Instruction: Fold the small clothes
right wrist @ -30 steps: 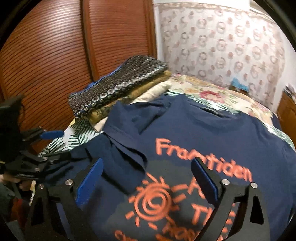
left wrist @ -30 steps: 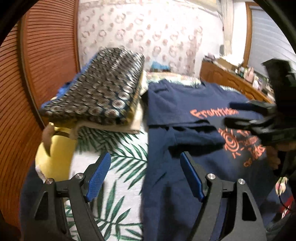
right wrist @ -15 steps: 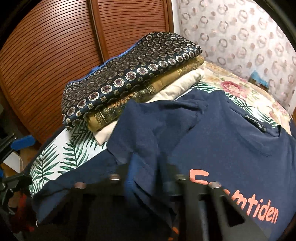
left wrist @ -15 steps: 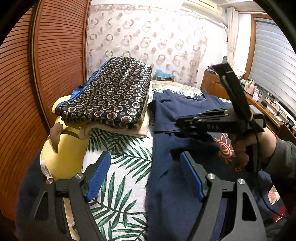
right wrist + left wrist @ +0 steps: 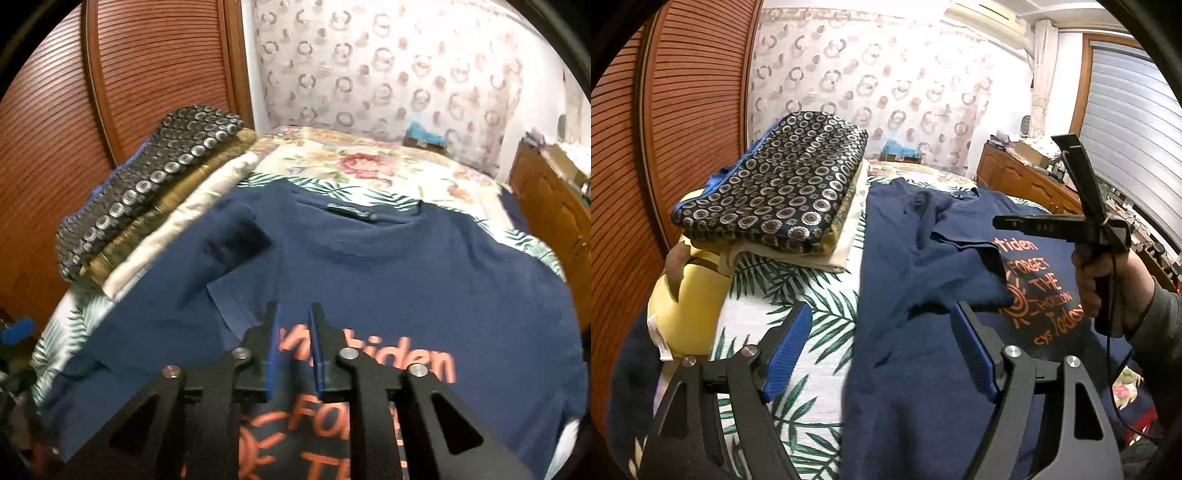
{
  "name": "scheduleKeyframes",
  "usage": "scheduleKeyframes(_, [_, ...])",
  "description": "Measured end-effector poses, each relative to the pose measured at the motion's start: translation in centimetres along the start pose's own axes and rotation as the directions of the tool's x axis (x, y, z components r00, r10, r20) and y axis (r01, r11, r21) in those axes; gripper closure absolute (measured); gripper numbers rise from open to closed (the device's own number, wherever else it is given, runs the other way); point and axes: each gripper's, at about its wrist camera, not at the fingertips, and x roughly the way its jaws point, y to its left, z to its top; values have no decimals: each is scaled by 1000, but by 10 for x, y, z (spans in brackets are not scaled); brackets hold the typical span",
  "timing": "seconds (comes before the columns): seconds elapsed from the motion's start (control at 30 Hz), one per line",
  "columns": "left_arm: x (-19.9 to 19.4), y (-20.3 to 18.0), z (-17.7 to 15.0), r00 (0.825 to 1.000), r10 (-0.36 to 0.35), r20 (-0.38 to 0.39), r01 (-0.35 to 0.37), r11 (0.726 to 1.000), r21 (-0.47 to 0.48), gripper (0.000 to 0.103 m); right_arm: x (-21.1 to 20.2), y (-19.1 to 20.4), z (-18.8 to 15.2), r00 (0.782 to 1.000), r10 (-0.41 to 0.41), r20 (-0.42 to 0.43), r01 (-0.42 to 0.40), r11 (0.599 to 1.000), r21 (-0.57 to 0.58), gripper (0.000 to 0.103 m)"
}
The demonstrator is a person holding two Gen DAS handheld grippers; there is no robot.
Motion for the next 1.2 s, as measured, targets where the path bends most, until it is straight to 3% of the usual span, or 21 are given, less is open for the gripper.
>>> scheduleKeyframes(0.13, [8, -5, -3, 999, 17, -27, -16, 1000, 12, 25, 2, -3, 1, 999, 38, 4, -38, 999, 18, 62])
scheduleKeyframes(0.4, [21, -14, -10, 998, 19, -67, -16, 999, 36, 25, 22, 31, 10, 988, 156, -5, -155, 977, -149, 62])
scheduleKeyframes(0.6, [26, -18, -15, 996, 20, -88, -16, 999, 47, 25, 58, 41, 20, 992, 73, -101, -94, 971, -220, 62])
scheduleKeyframes(0.63, [25, -19, -15, 996, 21, -87, -17, 999, 50, 25, 62, 40, 19, 993, 41, -111, -66, 969, -240, 66])
scheduleKeyframes(0.7, [25, -20, -15, 996, 23, -86, -19, 999, 49, 25, 61, 40, 20, 991, 57, -117, -85, 966, -245, 89])
scheduleKeyframes(0.73, [24, -20, -14, 996, 22, -85, -18, 999, 46, 25, 61, 38, 20, 992, 43, -116, -71, 967, -244, 95])
scheduleKeyframes(0.83, [23, -21, -13, 997, 23, -78, -19, 999, 47, 25, 39, 16, 21, 997, 28, -68, -40, 981, -190, 97])
scheduleKeyframes(0.97, [19, -22, -11, 998, 15, -69, -12, 999, 44, 25, 16, -24, 20, 998, 30, -58, -32, 999, -23, 97])
scheduleKeyframes(1.07, [19, -25, -9, 998, 11, -65, -9, 999, 39, 25, 5, -37, 19, 999, 9, -50, -9, 1000, -4, 97])
scheduleKeyframes(1.1, [20, -26, -8, 998, 6, -65, -3, 999, 37, 25, 4, -37, 19, 999, -19, -41, 19, 1000, -11, 97])
scheduleKeyframes(1.2, [21, -33, -4, 998, 0, -62, 3, 999, 52, 25, -1, -35, 16, 998, -46, -40, 45, 999, -20, 70])
